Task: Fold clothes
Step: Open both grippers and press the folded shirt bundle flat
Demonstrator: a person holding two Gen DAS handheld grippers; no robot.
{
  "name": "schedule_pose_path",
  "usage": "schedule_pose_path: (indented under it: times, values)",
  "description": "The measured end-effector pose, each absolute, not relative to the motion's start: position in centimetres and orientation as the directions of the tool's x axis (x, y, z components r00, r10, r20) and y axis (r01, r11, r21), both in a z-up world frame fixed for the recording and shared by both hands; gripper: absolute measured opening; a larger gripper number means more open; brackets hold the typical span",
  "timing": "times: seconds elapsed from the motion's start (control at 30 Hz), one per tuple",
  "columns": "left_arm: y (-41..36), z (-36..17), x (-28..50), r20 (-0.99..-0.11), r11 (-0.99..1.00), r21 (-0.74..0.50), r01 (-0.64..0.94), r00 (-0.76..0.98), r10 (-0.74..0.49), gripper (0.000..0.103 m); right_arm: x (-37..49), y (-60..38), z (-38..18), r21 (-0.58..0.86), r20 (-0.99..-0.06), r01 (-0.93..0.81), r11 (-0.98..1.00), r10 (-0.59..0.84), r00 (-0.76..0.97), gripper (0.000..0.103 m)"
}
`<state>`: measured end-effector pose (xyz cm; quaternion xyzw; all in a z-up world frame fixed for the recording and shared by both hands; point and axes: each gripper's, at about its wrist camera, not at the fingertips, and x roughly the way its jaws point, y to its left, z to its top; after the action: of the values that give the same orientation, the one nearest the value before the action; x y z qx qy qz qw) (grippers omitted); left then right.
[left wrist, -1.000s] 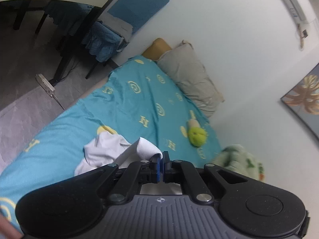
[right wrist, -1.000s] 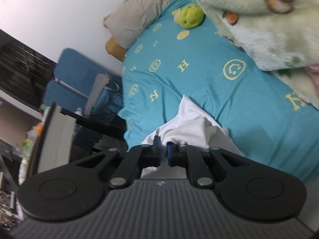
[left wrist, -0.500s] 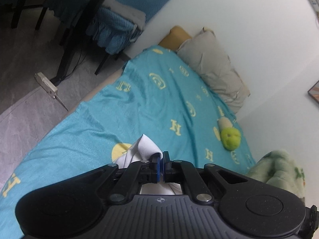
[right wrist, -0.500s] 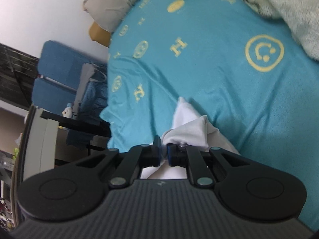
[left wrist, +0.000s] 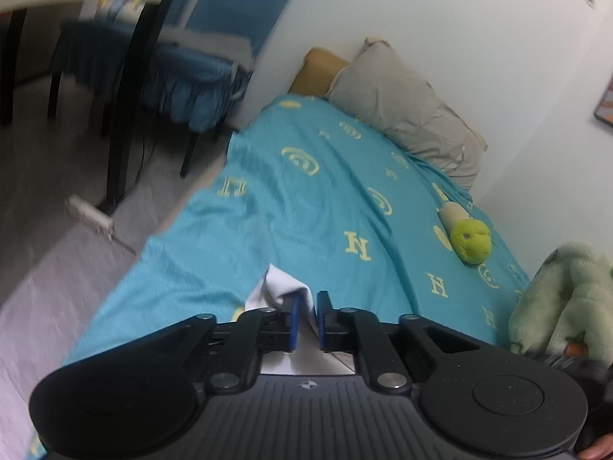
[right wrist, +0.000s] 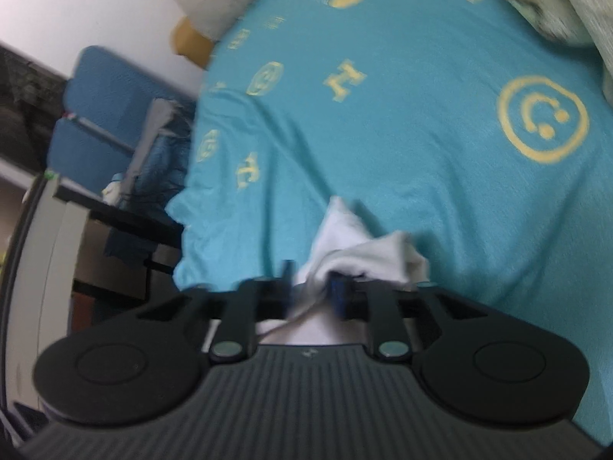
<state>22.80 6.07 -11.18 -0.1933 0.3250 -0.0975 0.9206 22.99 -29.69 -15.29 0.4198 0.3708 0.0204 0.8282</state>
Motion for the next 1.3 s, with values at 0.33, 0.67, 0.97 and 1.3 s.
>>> schedule_pose_path:
  times: [0.33, 0.67, 0.97, 1.3]
  values:
    - [3.2, -9.0, 18.5, -0.529, 0.93, -0.275, 0.242, 0.77, -0.357, 0.076, 19.4, -25.2, -10.3, 0.495, -0.522, 0.018, 0.868, 0.281, 0.805, 0.084]
    - [1.8, -12.1, 19.8, -0.644, 0.963, -0.157, 0.218, 0.717, -0.267, 0.073, 24.3, -22.5, -15.4, 0.309, -0.681, 0.055, 0.949, 0.18, 0.709, 0.074]
    - [1.5, -12.9, 19.3, -0.679, 0.975, -0.089, 0.202, 0.704, -0.208, 0.073, 22.4, -21.9, -14.1, 0.278, -0.668, 0.048, 0.959, 0.157, 0.727, 0.074]
    - [1.5, -10.1, 12.4, -0.661, 0.961, -0.1, 0.257, 0.705, -0.257, 0.073, 14.3, -22.0, -10.4, 0.241, -0.671, 0.08, 0.967, 0.106, 0.734, 0.074]
